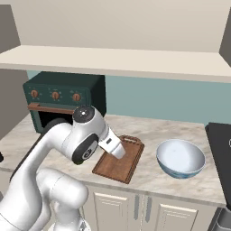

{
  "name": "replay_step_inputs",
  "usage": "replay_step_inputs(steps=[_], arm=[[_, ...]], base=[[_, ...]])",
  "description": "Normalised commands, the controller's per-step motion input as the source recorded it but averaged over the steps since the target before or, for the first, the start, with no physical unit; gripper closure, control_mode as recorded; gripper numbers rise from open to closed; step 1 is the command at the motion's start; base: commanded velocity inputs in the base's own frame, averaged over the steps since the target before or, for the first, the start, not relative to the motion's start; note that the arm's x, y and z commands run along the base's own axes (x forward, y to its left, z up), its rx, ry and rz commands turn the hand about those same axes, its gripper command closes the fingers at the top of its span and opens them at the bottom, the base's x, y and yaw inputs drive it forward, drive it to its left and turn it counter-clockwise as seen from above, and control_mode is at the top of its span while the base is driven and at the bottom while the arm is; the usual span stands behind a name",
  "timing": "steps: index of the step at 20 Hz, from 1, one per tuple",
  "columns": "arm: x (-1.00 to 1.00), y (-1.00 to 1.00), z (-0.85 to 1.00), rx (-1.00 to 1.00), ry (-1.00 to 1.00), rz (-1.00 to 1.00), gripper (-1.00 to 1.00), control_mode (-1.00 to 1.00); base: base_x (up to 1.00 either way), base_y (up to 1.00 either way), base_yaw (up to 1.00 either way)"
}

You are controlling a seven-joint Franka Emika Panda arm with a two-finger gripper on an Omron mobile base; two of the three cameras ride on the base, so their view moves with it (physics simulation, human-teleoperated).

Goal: Open the cabinet. Place the bowl and condiment on the counter. Then place the lime and garlic on the cutting board.

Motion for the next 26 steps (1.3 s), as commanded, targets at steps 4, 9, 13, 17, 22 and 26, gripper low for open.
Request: replay_step_inputs(steps=[4,9,13,17,22,26], arm=[[0.0,0.08,0.0,-0.04,0.0,0.31,-1.0,-1.0],[0.0,0.36,0.02,-0.07,0.13,0.18,-1.0,-1.0],[0.0,0.41,0.01,-0.11,0.16,0.11,-1.0,-1.0],[0.0,0.25,0.0,-0.08,0.09,0.14,-1.0,-1.0],[0.0,0.06,-0.01,-0.03,0.06,0.24,-1.0,-1.0],[0.0,0.14,0.0,-0.03,0.05,0.23,-1.0,-1.0]], base=[[0.0,0.0,0.0],[0.0,0.0,0.0],[0.0,0.0,0.0],[0.0,0.0,0.0],[0.0,0.0,0.0],[0.0,0.0,0.0]])
